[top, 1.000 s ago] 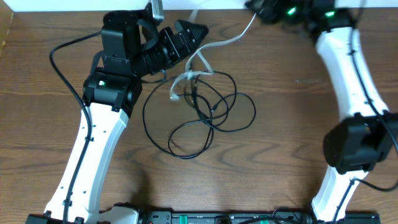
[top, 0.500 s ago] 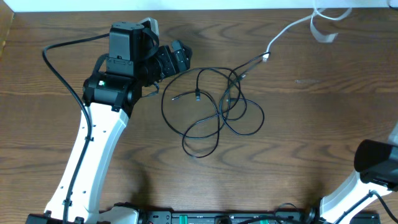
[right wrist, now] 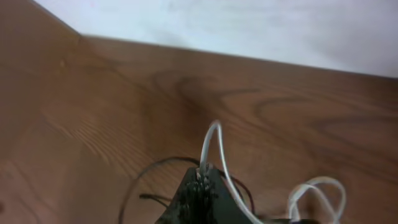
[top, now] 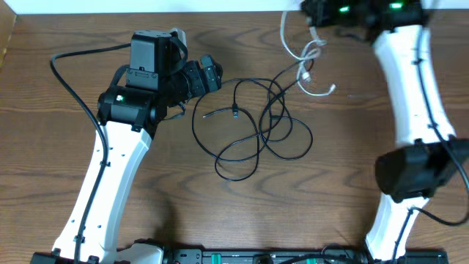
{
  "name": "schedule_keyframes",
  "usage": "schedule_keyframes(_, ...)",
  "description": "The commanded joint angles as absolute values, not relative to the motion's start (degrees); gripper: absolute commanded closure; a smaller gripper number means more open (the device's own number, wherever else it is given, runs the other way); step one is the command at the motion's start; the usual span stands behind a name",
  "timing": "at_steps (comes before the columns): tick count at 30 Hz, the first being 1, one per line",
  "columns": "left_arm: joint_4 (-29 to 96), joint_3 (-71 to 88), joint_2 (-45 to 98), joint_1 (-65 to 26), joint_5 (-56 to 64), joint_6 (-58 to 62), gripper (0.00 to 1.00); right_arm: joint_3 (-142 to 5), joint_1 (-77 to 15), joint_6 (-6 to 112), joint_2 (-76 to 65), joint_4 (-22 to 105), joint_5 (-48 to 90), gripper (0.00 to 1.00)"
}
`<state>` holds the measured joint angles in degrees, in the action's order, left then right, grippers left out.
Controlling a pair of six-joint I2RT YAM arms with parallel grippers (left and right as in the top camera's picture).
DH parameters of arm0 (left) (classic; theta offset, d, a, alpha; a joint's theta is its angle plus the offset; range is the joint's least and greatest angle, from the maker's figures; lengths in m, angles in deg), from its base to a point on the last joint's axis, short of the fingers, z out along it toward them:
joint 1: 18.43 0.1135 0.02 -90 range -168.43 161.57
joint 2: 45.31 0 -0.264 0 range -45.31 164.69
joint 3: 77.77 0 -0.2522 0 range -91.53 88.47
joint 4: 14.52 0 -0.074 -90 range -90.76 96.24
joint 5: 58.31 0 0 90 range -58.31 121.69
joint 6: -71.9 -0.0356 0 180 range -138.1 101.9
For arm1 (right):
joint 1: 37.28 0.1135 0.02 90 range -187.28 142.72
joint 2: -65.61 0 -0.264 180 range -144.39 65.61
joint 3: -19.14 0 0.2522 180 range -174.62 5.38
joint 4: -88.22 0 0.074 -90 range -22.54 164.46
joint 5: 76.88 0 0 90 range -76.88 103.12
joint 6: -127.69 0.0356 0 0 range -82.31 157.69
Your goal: Untangle cables
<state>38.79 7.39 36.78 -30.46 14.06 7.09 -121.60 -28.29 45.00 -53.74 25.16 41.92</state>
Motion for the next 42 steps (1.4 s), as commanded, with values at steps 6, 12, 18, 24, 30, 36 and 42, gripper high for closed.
schedule_keyframes(6, 39.09, 6.76, 36.3, -30.25, 14.78, 5.88, 0.05, -121.55, -25.12, 48.43, -56.04, 31.8, 5.35, 0.99)
schedule_keyframes(12, 39.12, 6.76, 36.3, -30.25, 14.8, 5.86, 0.05, -121.68, -28.55, 48.56, -54.33, 34.6, -9.03, 0.99)
schedule_keyframes(18, 39.09, 6.76, 36.3, -30.25, 14.83, 5.86, 0.05, -121.66, -33.45, 43.58, -53.5, 28.94, 13.59, 0.96)
schedule_keyframes(24, 39.12, 6.76, 36.3, -30.25, 14.8, 5.62, 0.05, -121.66, -33.64, 38.66, -59.95, 19.13, 26.97, 0.38)
schedule_keyframes(30, 39.12, 6.76, 36.3, -30.25, 14.8, 4.81, 0.05, -121.66, -32.9, 37.48, -67.8, 14.54, 29.83, 0.25)
schedule_keyframes(36, 39.12, 6.76, 36.3, -30.25, 14.83, 4.79, 0.05, -121.66, -32.9, 41.72, -72.96, 13.03, 28.02, 0.27)
schedule_keyframes(42, 39.12, 6.76, 36.3, -30.25, 14.83, 4.79, 0.05, -121.66, -32.88, 50.27, -77.06, 13.05, 24.87, 0.33)
